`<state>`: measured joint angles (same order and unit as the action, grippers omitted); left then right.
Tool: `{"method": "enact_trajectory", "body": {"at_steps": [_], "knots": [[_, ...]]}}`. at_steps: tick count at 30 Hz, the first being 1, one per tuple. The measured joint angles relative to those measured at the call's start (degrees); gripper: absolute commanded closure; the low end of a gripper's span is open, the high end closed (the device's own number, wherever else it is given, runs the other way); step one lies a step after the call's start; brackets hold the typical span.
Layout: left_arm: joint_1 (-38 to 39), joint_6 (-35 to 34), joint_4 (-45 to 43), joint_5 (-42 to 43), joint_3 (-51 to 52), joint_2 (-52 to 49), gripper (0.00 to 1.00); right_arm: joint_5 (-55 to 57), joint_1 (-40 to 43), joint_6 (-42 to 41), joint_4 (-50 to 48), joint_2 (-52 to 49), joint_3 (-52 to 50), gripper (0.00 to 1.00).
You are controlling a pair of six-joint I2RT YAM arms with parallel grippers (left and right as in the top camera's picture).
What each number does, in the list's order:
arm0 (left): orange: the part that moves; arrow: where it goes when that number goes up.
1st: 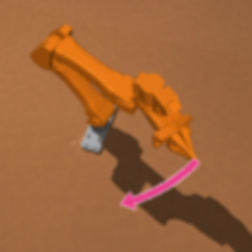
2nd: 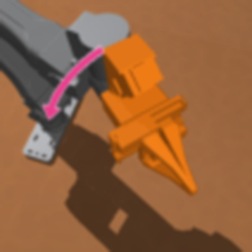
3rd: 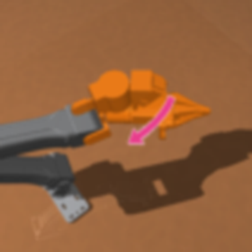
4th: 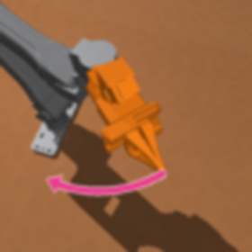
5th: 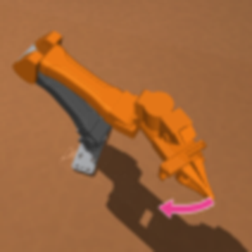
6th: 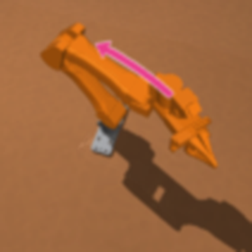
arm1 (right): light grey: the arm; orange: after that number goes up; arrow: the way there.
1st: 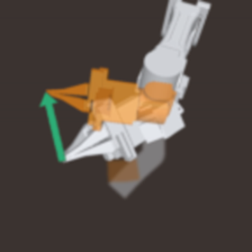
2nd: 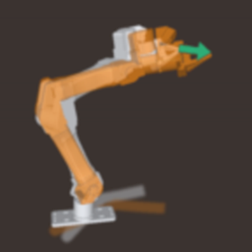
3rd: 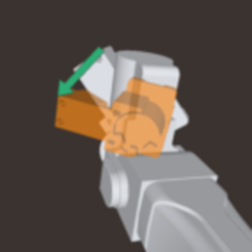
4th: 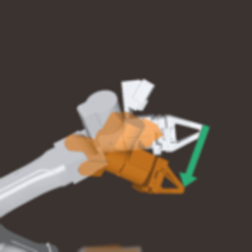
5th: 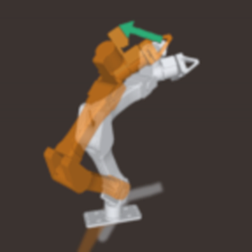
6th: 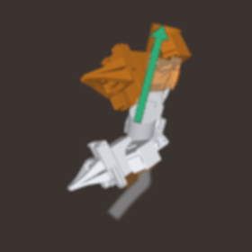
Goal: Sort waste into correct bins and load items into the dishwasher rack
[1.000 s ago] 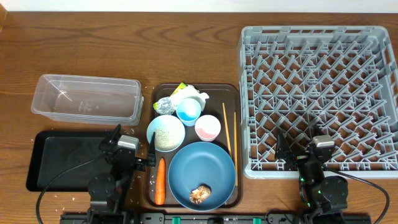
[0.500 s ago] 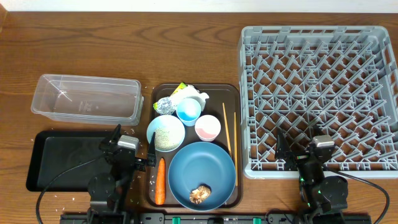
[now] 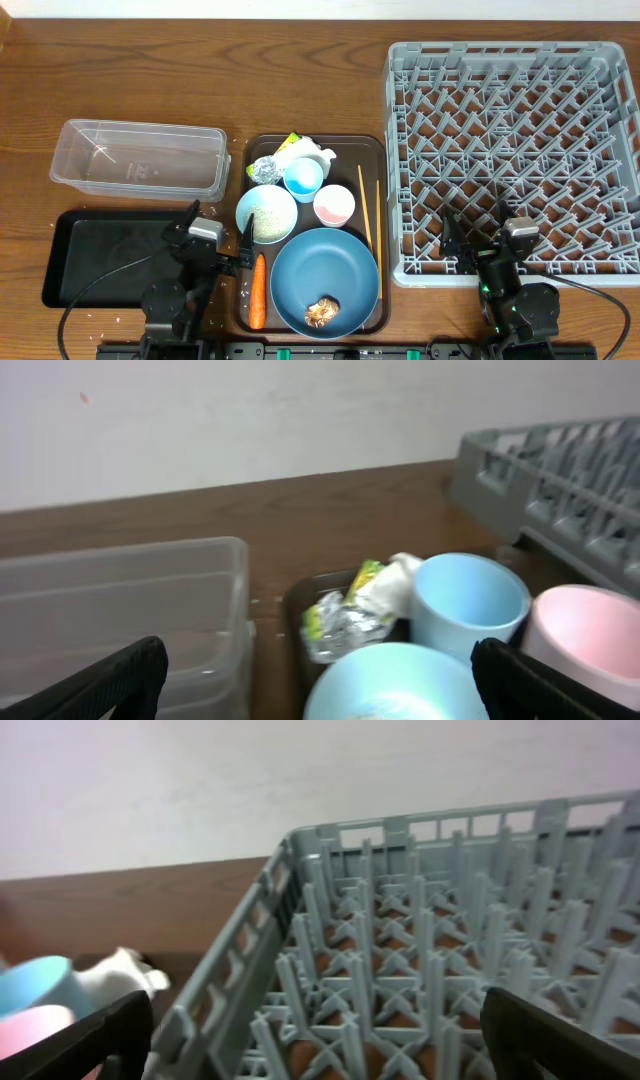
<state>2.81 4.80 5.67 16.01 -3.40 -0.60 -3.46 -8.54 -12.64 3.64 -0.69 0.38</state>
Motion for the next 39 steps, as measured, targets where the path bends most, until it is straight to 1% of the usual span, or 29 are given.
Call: {"method": "enact_trajectory", "body": {"at_steps": [3, 5, 8, 12, 15, 19, 25, 29, 31, 33, 36, 39], "knots": [[0.0, -4.46, -1.84, 2.97, 0.46, -0.04, 0.02, -3.21, 0.0, -1.99, -0.31, 0.0, 0.0, 0.01], [0.0, -7.63, -4.02, 6.4, 0.83, -0.04, 0.02, -6.4, 0.0, -2.75, -0.17, 0.0, 0.22, 0.01], [0.0, -10.4, -5.46, 10.58, 0.28, -0.11, 0.02, -9.64, 0.0, -3.28, 2.05, -0.07, 2.12, 0.01], [0.0, -12.31, -2.43, 13.35, -5.73, -1.84, 0.02, -11.82, 0.0, -3.23, 7.15, -1.11, 8.72, 0.01], [0.0, -12.72, 3.5, 14.19, -14.6, -6.05, 0.02, -12.66, 0.0, -3.23, 12.07, -4.59, 16.11, 0.01], [0.0, -13.35, 14.29, 14.27, -26.62, -16.0, 0.02, -12.92, 0.0, -3.26, 18.36, -14.12, 25.66, 0.01], [0.0, -13.57, 31.5, 13.99, -44.24, -38.84, 0.02, -14.21, 0.0, -3.15, 27.71, -32.46, 40.54, 0.01], [0.81, -13.64, 40.87, 14.03, -55.08, -53.29, 0.02, -15.82, 0.0, -2.19, 34.16, -44.54, 51.67, 0.01], [1.51, -13.64, 41.44, 14.1, -58.34, -58.9, 0.02, -16.92, 0.0, -1.86, 35.36, -49.03, 55.45, 0.01], [1.79, -13.92, 40.81, 14.73, -59.56, -62.42, 0.02, -17.73, 0.0, -1.75, 35.54, -51.65, 57.16, 0.01], [1.81, -14.73, 38.01, 17.07, -59.69, -67.01, 0.02, -19.19, 0.0, -1.66, 35.74, -54.55, 57.75, 0.01], [2.47, -15.32, 34.93, 17.14, -59.71, -71.34, 0.02, -20.44, 0.0, -1.55, 36.83, -56.85, 57.75, 0.01]]}}
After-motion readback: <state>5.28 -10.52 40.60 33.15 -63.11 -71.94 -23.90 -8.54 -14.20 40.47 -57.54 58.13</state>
